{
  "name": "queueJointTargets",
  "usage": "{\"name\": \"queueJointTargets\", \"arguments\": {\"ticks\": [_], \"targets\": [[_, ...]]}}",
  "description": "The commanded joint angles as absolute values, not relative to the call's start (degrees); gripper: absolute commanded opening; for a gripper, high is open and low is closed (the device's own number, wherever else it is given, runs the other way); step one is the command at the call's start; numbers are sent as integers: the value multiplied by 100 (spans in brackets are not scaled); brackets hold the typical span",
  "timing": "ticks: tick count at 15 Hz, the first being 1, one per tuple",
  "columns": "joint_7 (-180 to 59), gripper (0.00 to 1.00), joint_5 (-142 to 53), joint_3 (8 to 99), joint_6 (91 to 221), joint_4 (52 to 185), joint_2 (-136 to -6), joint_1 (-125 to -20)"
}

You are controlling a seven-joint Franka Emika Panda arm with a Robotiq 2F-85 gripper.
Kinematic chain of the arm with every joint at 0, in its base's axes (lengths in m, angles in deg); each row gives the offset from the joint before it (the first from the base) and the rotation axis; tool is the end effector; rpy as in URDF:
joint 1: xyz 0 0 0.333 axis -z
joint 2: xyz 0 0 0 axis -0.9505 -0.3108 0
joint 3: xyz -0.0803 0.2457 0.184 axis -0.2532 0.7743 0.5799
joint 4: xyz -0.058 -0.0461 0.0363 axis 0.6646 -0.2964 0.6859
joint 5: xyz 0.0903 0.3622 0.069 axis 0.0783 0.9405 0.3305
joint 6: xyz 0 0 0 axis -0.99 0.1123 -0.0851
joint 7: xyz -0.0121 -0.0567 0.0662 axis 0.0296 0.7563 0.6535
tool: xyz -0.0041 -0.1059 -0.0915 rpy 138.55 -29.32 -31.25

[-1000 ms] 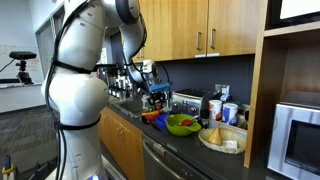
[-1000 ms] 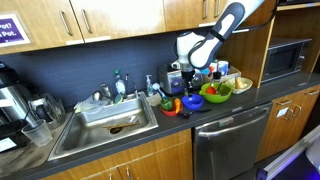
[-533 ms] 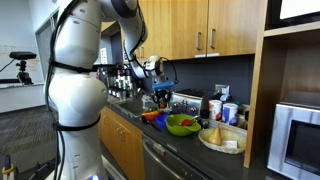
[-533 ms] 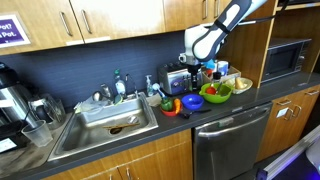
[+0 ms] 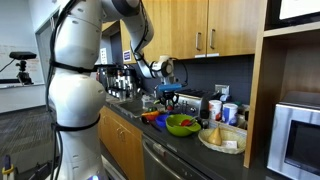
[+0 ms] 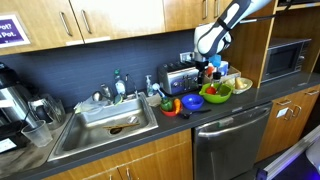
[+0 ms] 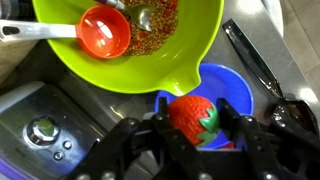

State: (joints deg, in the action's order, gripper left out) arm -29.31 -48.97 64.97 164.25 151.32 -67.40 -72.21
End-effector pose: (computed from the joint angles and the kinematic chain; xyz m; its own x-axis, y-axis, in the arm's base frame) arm 0.5523 0.0752 0.2701 0.7606 0.6479 0.0410 0.6434 -0.7607 0.0858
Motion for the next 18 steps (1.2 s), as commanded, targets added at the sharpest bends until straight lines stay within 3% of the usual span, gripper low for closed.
{"name": "queueJointTargets", "arguments": {"ticks": [1,18], "targets": [[-2834,26,-4604,6436,16410,15239,-6658,-7131],[-2751,26,-4065,6280,16317,15321,-7204,-6834]]}}
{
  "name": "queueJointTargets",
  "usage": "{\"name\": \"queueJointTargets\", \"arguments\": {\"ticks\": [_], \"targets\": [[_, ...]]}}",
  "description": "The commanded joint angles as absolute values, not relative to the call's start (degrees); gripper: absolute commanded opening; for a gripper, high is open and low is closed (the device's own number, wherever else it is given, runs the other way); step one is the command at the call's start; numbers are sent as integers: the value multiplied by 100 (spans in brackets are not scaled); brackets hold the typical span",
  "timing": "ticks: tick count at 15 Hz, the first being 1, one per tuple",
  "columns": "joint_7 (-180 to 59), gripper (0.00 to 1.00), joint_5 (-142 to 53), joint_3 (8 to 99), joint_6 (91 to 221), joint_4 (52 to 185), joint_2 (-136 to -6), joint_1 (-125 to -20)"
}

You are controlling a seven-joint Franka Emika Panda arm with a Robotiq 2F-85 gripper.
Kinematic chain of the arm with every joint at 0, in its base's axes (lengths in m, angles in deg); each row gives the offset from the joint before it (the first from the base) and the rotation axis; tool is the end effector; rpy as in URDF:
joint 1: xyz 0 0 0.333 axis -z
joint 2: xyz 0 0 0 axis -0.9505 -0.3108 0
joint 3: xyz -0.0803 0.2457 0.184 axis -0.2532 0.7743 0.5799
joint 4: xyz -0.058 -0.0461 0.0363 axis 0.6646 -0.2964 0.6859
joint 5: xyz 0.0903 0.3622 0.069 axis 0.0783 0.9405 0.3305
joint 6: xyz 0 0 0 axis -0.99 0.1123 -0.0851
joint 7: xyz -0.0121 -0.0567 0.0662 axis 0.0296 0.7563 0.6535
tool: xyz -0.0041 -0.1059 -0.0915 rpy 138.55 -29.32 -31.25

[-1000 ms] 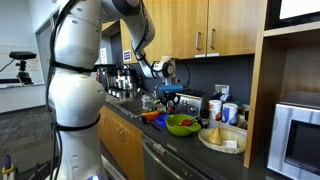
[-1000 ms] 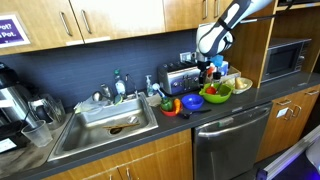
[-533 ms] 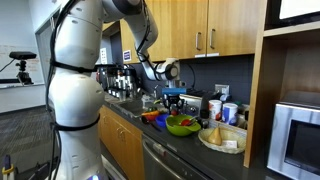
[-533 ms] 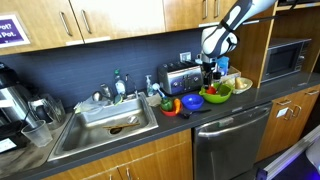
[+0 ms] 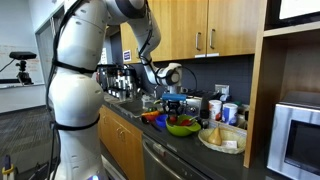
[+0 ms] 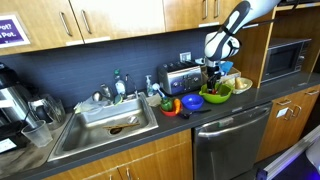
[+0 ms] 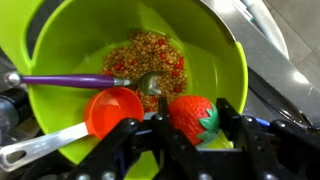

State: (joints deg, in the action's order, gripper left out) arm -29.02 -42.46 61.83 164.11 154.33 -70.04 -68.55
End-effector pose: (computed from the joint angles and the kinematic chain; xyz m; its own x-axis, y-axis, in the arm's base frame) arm 0.5331 0.0112 0.2237 0.8750 0.4838 -0.0176 0.4835 -0.8751 -0.0206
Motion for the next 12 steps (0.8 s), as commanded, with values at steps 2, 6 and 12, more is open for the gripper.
{"name": "queueJointTargets", "arguments": {"ticks": [2,6,12], "targets": [[-2711,26,-4062,6336,16350,15267,-7380,-6830],[-2684,26,-4148,6402,16448,15193,-7603,-6824],[-2657,26,-4211,6421,16565,15151,-7671,-6820]]}}
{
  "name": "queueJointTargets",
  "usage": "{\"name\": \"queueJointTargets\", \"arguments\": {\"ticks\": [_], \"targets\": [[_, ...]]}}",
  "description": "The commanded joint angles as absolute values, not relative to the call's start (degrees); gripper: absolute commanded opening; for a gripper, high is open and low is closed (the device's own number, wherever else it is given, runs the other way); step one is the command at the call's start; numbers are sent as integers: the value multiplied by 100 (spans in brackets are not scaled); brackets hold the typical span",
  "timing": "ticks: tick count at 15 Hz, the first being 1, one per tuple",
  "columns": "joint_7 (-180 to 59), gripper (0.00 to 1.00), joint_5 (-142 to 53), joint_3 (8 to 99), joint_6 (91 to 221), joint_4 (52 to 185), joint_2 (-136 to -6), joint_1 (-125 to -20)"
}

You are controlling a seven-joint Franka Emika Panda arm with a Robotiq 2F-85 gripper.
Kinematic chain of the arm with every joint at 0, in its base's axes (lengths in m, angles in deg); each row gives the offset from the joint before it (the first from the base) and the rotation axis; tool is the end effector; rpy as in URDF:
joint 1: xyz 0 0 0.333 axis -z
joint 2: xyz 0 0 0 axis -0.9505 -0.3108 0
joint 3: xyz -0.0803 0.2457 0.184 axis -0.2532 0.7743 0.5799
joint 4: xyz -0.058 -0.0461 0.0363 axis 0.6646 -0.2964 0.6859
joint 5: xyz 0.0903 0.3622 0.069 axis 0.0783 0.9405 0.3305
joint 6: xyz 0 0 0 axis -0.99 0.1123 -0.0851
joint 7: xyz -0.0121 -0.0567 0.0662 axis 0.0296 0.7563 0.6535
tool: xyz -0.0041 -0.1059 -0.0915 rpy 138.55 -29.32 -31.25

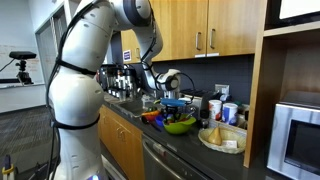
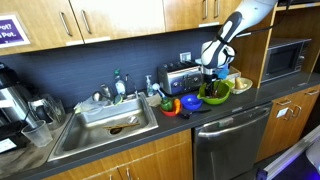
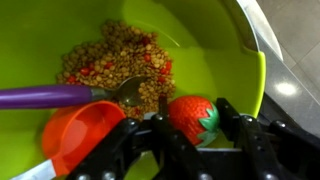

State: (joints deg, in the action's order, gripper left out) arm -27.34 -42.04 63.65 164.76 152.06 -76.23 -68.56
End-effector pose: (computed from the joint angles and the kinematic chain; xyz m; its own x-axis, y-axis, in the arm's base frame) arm 0.5362 0.0298 0.1817 0.8466 0.5295 -0.0538 0.5258 -0.8478 -0.0695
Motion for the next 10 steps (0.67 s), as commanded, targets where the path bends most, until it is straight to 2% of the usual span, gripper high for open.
{"name": "queueJointTargets", "arguments": {"ticks": [1,10], "targets": [[-2674,26,-4206,6408,16577,15163,-7634,-6808],[-2640,26,-4123,6331,16699,15233,-7454,-6570]]}}
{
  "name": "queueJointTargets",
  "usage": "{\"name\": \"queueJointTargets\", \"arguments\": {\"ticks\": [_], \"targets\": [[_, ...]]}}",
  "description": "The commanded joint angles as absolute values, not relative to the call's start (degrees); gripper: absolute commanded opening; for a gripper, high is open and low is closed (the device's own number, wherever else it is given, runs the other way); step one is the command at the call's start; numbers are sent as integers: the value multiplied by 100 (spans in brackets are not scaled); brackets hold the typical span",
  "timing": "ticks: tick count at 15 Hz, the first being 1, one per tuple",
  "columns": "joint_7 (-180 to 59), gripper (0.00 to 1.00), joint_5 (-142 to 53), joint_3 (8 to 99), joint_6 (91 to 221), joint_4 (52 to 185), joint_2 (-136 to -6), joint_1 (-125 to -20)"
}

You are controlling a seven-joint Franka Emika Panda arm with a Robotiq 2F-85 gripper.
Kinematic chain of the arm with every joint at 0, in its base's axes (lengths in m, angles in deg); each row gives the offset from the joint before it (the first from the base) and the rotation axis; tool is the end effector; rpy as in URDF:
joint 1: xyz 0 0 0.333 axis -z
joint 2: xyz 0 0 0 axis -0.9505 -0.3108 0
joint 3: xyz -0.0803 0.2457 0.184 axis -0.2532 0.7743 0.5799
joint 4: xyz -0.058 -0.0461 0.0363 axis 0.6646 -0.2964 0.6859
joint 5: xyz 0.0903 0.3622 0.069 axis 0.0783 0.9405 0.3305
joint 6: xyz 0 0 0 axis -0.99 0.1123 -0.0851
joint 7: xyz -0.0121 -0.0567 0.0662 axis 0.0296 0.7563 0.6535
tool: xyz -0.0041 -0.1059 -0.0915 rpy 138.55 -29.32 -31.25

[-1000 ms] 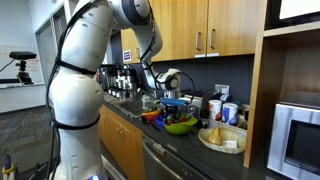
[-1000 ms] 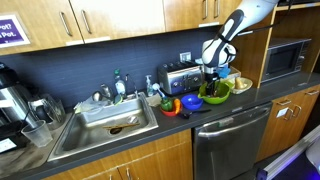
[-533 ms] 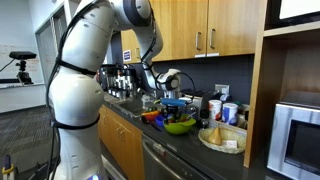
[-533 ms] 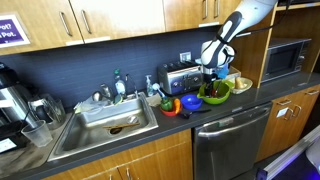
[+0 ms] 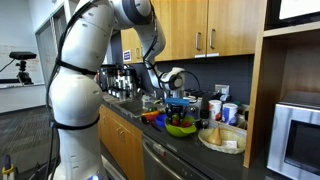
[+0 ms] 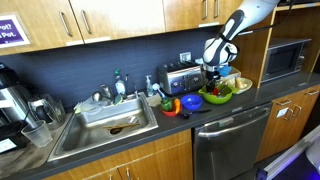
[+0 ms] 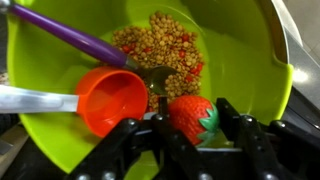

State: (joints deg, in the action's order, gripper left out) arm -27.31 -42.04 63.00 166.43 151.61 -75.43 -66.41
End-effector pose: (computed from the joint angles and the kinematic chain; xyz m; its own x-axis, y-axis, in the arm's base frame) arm 0.5464 0.0030 0.1941 0.8731 0.4874 -0.0124 0.4866 -0.8727 -0.0403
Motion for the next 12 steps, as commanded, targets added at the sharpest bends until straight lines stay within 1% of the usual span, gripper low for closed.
{"name": "queueJointTargets", "arguments": {"ticks": [1,12], "targets": [[-2626,26,-4107,6341,16701,15232,-7467,-6550],[-2612,26,-4138,6371,16716,15199,-7620,-6545]]}}
